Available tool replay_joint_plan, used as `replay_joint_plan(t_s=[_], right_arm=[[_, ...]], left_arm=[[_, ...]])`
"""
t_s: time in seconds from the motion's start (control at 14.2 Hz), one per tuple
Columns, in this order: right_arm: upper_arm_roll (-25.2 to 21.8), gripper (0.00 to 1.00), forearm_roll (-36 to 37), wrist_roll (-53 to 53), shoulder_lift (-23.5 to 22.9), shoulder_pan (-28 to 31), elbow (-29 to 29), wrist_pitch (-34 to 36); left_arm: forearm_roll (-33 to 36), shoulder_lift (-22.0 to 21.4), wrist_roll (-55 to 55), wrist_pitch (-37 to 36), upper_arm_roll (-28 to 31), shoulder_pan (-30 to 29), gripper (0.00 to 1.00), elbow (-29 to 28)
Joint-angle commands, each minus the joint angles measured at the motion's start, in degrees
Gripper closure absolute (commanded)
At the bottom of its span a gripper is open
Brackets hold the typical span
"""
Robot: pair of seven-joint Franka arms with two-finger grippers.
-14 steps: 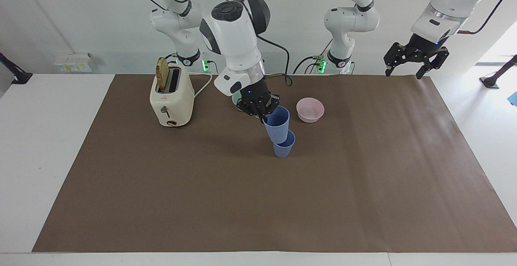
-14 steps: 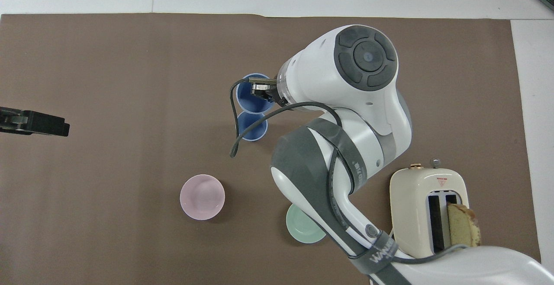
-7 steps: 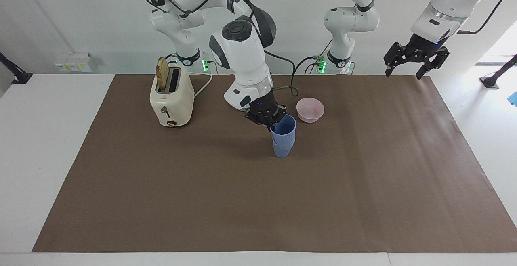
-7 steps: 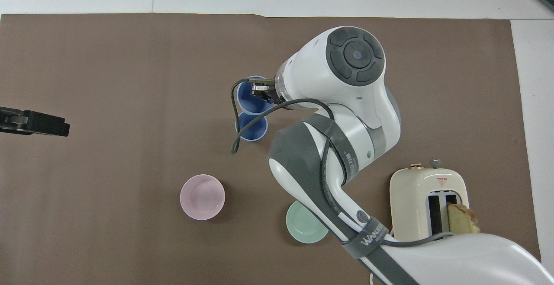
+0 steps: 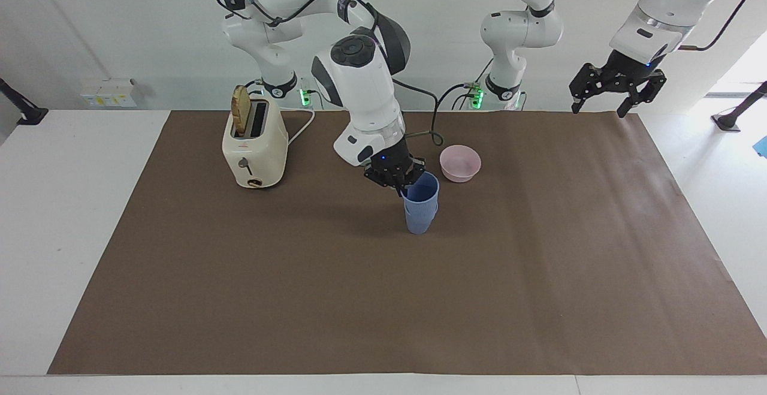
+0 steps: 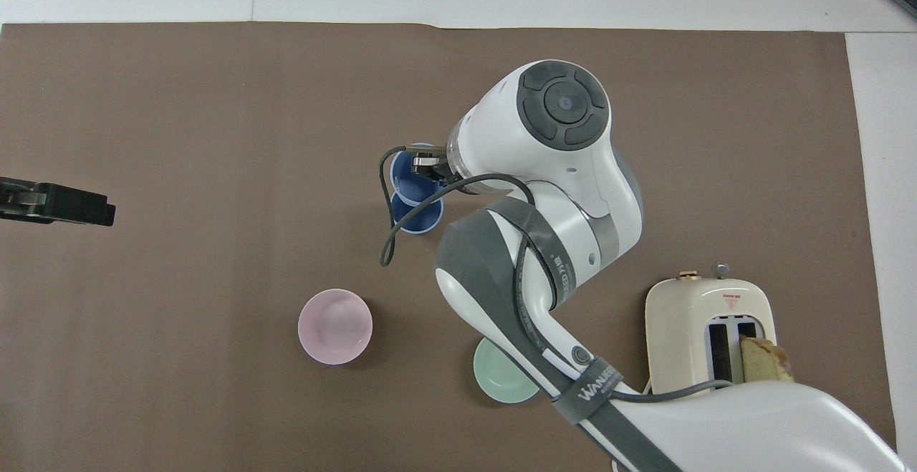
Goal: Stack blue cups with both arms
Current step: 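Lower the held blue cup into the other cup with the right gripper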
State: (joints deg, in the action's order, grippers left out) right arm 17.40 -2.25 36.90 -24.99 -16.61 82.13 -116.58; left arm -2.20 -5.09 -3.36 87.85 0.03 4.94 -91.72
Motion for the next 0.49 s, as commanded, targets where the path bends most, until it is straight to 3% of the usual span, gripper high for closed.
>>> replay_joint_plan(t_s=[0.0, 0.42], right_arm=[[0.09, 1.0, -1.26, 0.19, 0.38, 0.09, 1.11, -0.31], [0.09, 1.0, -1.26, 0.19, 0.55, 0.0, 1.37, 0.57]], left_arm=[[-0.7, -0.62, 0.29, -0.83, -0.29, -0.72, 0.0, -0.04], [-0.7, -0.62, 0.29, -0.83, -0.29, -0.64, 0.0, -0.04]])
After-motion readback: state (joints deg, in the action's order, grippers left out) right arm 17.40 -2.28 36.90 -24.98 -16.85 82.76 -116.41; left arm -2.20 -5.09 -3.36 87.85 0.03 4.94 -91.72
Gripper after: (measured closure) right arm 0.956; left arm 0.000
